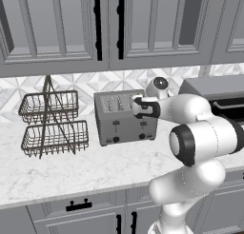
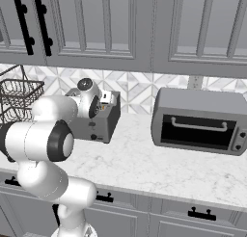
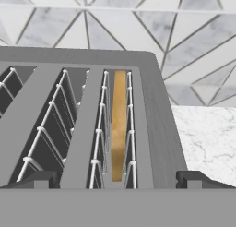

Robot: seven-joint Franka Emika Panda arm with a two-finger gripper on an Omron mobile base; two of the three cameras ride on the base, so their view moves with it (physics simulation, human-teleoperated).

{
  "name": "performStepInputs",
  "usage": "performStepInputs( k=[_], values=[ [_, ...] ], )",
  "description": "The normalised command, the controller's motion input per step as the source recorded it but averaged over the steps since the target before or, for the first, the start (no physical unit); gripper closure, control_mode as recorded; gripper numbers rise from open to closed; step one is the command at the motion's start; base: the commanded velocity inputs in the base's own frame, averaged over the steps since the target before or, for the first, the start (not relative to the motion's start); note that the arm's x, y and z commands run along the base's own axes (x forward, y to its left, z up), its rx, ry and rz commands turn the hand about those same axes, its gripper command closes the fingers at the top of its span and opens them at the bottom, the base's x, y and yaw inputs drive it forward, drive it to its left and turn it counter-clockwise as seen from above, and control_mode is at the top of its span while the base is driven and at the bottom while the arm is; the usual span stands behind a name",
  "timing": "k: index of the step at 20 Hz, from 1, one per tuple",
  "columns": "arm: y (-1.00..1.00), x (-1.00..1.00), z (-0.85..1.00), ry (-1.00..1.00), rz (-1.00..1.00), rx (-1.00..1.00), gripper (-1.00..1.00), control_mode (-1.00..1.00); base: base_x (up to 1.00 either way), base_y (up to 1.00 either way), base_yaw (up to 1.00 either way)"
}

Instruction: Start the toaster. Once the lever pops up, take the bread to the plate on the dining counter.

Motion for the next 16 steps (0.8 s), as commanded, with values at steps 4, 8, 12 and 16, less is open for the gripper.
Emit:
performStepInputs(
  k=[4,8,12,16],
  values=[
    [0.0,0.0,0.0,0.0,0.0,0.0,-1.0,-1.0,0.0,0.0,0.0],
    [0.0,0.0,0.0,0.0,0.0,0.0,-1.0,-1.0,0.0,0.0,0.0],
    [0.0,0.0,0.0,0.0,0.0,0.0,-1.0,-1.0,0.0,0.0,0.0],
    [0.0,0.0,0.0,0.0,0.0,0.0,-1.0,-1.0,0.0,0.0,0.0]
  ],
)
